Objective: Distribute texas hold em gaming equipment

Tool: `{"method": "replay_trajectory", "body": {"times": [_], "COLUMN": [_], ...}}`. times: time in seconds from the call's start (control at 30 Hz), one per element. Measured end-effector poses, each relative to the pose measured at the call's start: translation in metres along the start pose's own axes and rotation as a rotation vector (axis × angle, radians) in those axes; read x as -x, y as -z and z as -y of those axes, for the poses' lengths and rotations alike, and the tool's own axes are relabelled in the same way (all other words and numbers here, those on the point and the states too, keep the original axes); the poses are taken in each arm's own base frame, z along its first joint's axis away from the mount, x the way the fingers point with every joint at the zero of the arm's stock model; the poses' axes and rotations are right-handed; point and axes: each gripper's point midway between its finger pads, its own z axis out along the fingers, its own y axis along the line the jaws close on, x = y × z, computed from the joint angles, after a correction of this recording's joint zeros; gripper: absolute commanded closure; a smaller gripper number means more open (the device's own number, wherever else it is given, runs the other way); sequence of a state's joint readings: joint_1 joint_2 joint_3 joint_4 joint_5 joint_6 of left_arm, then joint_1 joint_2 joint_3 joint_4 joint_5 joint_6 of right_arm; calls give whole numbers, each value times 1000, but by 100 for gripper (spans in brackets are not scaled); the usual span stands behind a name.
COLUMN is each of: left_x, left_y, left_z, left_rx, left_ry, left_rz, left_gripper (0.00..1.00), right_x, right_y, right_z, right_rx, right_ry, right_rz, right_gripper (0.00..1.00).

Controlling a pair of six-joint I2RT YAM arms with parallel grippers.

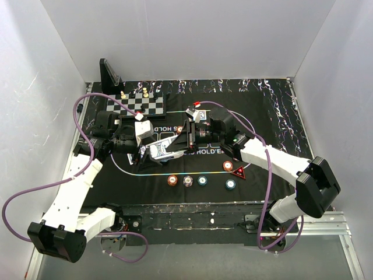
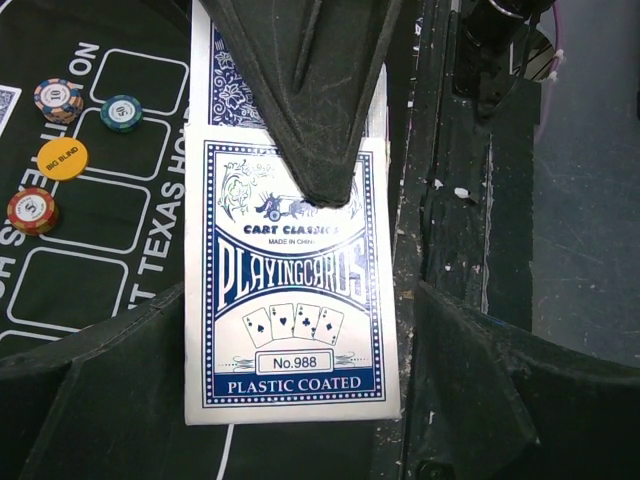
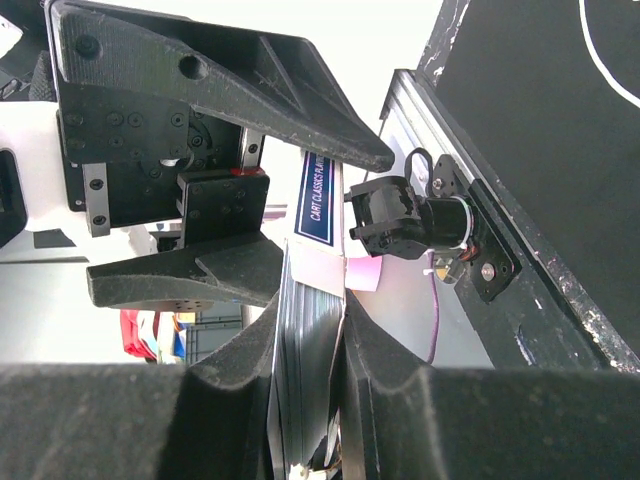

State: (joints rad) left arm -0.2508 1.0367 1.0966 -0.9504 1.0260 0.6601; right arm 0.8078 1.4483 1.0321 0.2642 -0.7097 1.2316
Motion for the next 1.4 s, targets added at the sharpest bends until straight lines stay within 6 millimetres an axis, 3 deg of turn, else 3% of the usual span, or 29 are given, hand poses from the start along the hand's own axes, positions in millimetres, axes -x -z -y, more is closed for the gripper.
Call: {"method": "replay_trajectory", "body": {"times": [0.2,0.47,0.77,1.0,1.4], "left_x": [2,18,6,5,-3], "left_y": [1,4,1,2,-3], "left_z": [-1,-5,-5,-13,-10], "left_rx": [1,8,0,38,22], "left_ry": [-26,-80,-116,-139,-174], "left_rz": [0,21,-33,-47,-68], "left_gripper": [6,14,7,13,13], "right_x": [-2,-4,-3,-3,-6], "right_y": [-2,-10,-11,-13,-21], "right_z": [2,14,10,11,18], "right_rx": [-2,-27,-19,-23,-36], "right_ry": [-3,-32,-25,-40,-82], "right_rz": [-8,-26,-26,-31,-50], "right_gripper": [87,88,89,90,92]}}
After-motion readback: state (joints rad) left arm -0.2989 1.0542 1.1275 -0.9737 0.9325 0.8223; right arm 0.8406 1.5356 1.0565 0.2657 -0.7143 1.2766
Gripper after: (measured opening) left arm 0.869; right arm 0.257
